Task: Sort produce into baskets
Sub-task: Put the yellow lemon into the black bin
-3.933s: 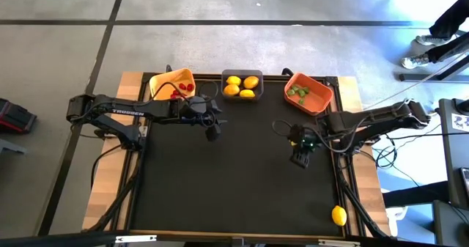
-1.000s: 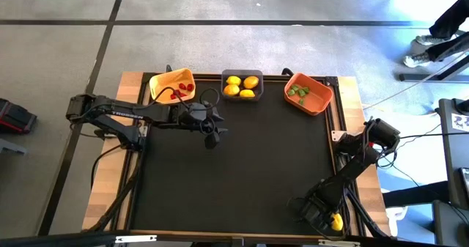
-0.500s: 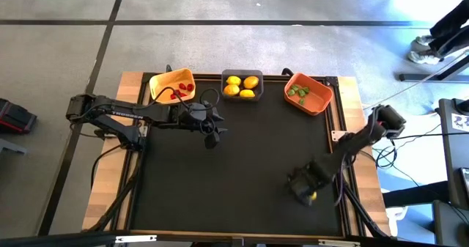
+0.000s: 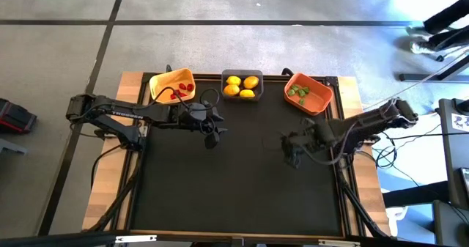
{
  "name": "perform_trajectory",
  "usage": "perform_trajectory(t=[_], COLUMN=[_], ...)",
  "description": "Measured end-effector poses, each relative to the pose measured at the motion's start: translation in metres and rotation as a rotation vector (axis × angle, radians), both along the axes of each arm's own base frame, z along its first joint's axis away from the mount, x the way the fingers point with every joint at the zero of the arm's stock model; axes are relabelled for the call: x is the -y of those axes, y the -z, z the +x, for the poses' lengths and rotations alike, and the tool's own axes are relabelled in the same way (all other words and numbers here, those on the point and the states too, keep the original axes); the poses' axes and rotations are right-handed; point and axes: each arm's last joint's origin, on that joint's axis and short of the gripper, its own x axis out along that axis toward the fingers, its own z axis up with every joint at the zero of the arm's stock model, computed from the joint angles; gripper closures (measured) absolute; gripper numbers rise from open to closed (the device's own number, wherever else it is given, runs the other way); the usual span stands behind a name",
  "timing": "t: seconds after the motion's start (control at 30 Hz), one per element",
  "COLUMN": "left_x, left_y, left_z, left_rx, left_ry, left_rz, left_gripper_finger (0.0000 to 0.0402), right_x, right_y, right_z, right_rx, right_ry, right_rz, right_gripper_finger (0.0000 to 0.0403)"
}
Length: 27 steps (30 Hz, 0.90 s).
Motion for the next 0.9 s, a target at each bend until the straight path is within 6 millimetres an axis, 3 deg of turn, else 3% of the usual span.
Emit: perform_trajectory(t=[0.6,0.9], left_x=[0.0,0.0], left_y=[0.0,0.0], left_z=[0.0,0.0], left_rx=[-0.006,-0.005], left_ry=[0.017,0.025], left_rz=[0.025,0.039], left_gripper_finger=[0.0169,0.0169], right_x=[0.125,0.191], right_y=[-0.016,0.001], right_z=[0.049,0.067], right_rx=[0.329,0.412], right_ry=[-0.025,0.021], right_rz=[-0.242,-0.3], right_gripper_finger=[0.0274,0.0274])
